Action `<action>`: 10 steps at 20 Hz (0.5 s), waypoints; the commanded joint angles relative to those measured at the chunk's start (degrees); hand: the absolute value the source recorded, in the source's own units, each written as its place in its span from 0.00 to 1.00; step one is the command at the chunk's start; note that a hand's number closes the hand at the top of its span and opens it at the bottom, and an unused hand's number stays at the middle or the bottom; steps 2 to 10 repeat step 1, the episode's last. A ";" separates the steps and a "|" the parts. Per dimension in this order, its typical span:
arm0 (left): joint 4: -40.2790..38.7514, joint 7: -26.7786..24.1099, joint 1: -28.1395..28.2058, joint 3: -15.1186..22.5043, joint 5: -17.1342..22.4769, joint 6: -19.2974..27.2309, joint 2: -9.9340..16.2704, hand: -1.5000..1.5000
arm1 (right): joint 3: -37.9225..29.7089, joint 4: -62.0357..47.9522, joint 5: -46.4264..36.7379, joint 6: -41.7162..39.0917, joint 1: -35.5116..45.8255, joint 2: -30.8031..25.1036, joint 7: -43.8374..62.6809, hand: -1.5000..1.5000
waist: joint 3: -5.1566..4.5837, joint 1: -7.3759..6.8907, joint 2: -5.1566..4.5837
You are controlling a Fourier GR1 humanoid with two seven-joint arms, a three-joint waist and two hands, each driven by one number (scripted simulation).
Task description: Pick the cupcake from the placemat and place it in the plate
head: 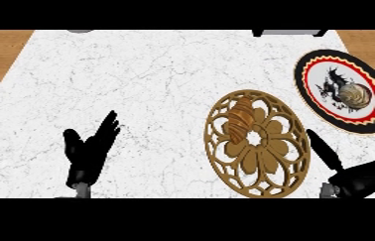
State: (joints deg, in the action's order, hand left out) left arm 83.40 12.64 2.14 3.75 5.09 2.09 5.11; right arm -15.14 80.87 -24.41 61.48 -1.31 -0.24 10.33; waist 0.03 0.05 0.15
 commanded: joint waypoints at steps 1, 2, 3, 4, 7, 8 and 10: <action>-3.18 2.15 -5.05 -0.70 -1.20 1.51 -1.01 0.50 | 3.64 6.44 -6.14 2.91 -3.81 0.23 8.95 0.00 | -0.07 0.19 -0.13; -3.18 2.15 -5.05 -0.70 -1.20 1.51 -1.01 0.50 | 3.64 6.44 -6.14 2.91 -3.81 0.23 8.95 0.00 | -0.07 0.19 -0.13; -3.18 2.15 -5.05 -0.70 -1.20 1.51 -1.01 0.50 | 3.64 6.44 -6.14 2.91 -3.81 0.23 8.95 0.00 | -0.07 0.19 -0.13; -3.18 2.15 -5.05 -0.70 -1.20 1.51 -1.01 0.50 | 3.64 6.44 -6.14 2.91 -3.81 0.23 8.95 0.00 | -0.07 0.19 -0.13; -3.18 2.15 -5.05 -0.70 -1.20 1.51 -1.01 0.50 | 3.64 6.44 -6.14 2.91 -3.81 0.23 8.95 0.00 | -0.07 0.19 -0.13; -3.18 2.15 -5.05 -0.70 -1.20 1.51 -1.01 0.50 | 3.64 6.44 -6.14 2.91 -3.81 0.23 8.95 0.00 | -0.07 0.19 -0.13; -3.18 2.15 -5.05 -0.70 -1.20 1.51 -1.01 0.50 | 3.64 6.44 -6.14 2.91 -3.81 0.23 8.95 0.00 | -0.07 0.19 -0.13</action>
